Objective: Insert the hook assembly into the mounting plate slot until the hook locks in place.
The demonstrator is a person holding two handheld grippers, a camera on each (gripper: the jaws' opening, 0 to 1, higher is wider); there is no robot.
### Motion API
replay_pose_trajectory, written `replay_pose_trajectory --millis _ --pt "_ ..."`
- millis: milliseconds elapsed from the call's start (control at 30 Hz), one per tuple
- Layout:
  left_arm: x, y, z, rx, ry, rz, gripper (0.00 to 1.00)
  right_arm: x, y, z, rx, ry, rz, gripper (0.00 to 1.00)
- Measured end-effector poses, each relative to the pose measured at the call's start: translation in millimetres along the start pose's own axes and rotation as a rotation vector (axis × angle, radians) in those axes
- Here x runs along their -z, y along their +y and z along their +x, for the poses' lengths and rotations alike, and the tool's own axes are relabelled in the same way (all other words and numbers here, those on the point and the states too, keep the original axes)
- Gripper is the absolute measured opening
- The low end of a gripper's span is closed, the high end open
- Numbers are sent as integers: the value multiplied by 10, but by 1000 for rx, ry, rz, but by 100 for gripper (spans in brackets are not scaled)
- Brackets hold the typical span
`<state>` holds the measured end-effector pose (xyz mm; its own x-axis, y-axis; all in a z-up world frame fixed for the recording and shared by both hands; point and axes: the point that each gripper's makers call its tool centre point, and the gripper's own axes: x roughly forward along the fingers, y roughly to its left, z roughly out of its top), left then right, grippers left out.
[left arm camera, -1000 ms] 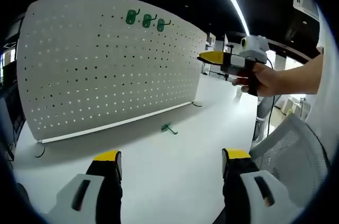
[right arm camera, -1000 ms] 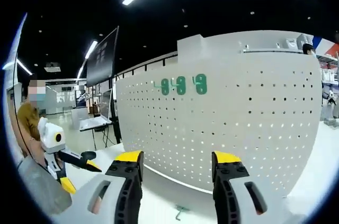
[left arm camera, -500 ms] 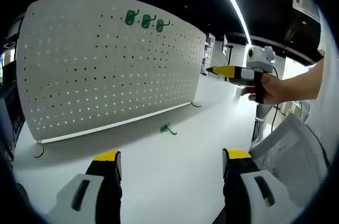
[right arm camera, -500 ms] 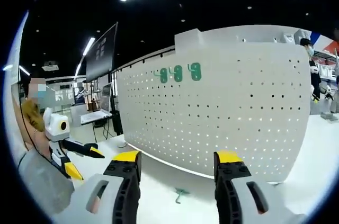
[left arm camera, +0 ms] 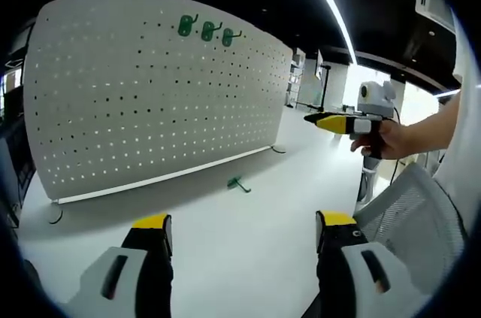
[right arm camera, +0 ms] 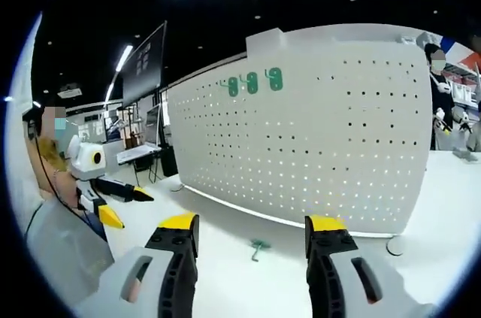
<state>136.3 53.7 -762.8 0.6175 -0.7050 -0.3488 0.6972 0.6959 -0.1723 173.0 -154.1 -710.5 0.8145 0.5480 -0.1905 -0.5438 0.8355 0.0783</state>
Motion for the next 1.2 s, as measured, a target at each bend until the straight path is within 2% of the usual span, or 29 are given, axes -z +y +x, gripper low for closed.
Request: replay_pose_trajectory --millis 300,567,1200 --pt "-36 26 -14 -3 -4 1 80 187 -1 -122 -10 43 20 55" --pt "-7 83 -43 -3 19 16 80 318 6 -207 -11 75 44 55" --pt "57 205 -139 -16 42 -1 80 504 6 -351 -1 129 49 56"
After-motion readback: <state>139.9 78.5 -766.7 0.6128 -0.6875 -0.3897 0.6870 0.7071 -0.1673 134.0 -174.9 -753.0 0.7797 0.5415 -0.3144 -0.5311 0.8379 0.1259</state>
